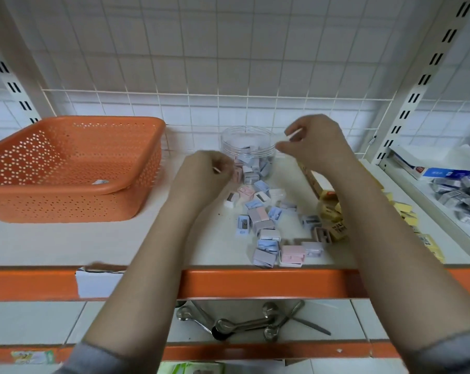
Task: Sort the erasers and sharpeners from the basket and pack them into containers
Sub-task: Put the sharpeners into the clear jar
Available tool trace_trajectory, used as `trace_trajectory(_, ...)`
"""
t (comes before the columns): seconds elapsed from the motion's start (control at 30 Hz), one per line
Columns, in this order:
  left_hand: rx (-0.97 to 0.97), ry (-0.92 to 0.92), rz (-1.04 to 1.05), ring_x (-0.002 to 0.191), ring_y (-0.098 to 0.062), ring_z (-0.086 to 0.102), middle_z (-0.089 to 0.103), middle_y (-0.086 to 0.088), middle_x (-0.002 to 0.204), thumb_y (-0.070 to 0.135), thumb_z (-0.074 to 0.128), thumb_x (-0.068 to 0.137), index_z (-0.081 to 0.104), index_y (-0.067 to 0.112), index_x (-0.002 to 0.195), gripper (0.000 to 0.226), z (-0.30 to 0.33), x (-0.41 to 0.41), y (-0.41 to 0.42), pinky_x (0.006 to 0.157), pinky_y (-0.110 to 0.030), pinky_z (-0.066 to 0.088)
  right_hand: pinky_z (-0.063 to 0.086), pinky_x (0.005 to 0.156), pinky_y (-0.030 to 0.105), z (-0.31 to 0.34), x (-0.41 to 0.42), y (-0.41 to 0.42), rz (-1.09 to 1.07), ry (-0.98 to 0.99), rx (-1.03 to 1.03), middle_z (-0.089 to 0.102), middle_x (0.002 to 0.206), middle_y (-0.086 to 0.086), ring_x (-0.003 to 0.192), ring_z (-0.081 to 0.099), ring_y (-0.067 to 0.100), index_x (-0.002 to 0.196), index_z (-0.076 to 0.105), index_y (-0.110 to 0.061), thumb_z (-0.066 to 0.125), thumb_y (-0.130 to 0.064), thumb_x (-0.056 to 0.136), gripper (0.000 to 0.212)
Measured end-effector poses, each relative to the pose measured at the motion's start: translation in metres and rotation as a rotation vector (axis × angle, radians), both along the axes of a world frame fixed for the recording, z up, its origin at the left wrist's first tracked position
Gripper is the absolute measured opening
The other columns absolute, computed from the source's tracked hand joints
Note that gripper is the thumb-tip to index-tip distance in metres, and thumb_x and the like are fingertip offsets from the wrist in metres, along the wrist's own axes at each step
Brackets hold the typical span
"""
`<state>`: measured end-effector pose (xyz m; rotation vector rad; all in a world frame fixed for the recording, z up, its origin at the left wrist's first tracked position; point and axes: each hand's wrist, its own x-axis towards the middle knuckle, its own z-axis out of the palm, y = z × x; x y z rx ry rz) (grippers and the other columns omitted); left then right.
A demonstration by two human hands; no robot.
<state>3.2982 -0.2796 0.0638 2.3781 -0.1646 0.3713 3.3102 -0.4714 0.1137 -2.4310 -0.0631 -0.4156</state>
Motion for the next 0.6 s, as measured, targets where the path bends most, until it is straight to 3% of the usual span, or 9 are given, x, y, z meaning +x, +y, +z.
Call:
trace_trajectory(0.13,0.051,0.165,0.029,0.092,-0.011,0.061,0.067,0.004,0.106,0.035,0.065,0.084,0.067,0.021,0.111,0.03,-0.024,-0.012,-0.002,0.079,-0.022,0.045,0.044,0.072,0.026,0.001,0.046,0.019,0.013,-0.01,-0.006,0.064,0.104,0.008,0.084,0.059,0.018,0.1,0.066,-0.004,0.073,-0.029,0.079,0.034)
trace_trajectory(0.2,0.084,0.233,0.031,0.102,-0.015,0.059,0.064,0.003,0.114,0.038,0.068,0.082,0.063,0.022,0.119,0.041,-0.03,-0.013,-0.004,0.086,-0.025,0.045,0.052,0.08,0.038,-0.002,0.063,0.029,0.016,0.007,-0.04,0.066,0.109,0.02,0.096,0.062,0.031,0.102,0.065,0.008,0.073,-0.023,0.078,0.04)
trace_trajectory(0.27,0.08,0.269,0.046,0.105,-0.016,0.059,0.063,0.002,0.117,0.038,0.069,0.08,0.061,0.022,0.122,0.045,-0.034,-0.012,-0.007,0.088,-0.026,0.045,0.052,0.086,0.045,-0.006,0.077,0.035,0.022,0.042,-0.064,0.065,0.111,0.023,0.102,0.061,0.033,0.103,0.064,0.011,0.072,-0.021,0.077,0.042)
trace_trajectory(0.43,0.098,0.25,0.085,0.104,-0.02,0.059,0.066,-0.005,0.112,0.021,0.064,0.082,0.066,0.018,0.115,0.033,-0.039,-0.008,-0.011,0.084,-0.026,0.045,0.053,0.079,0.034,-0.015,0.093,0.037,0.045,0.08,-0.063,0.07,0.101,0.016,0.095,0.065,0.025,0.094,0.071,0.004,0.069,-0.022,0.079,0.029)
trace_trajectory(0.57,0.136,0.216,0.074,0.086,-0.03,0.059,0.06,-0.011,0.075,0.014,0.058,0.079,0.065,0.012,0.075,0.008,-0.028,-0.013,-0.005,0.06,-0.029,0.04,0.041,0.073,0.021,-0.015,0.071,0.026,0.041,0.003,0.066,0.066,0.094,0.001,0.088,0.061,0.014,0.09,0.071,-0.01,0.068,-0.024,0.083,0.016)
trace_trajectory(0.6,0.123,0.188,0.075,0.081,-0.03,0.059,0.061,-0.009,0.072,0.016,0.06,0.079,0.065,0.013,0.073,0.008,-0.021,-0.015,-0.002,0.057,-0.028,0.038,0.04,0.073,0.02,-0.015,0.061,0.022,0.041,0.0,0.095,0.065,0.093,0.001,0.084,0.06,0.013,0.09,0.07,-0.011,0.067,-0.024,0.084,0.015)
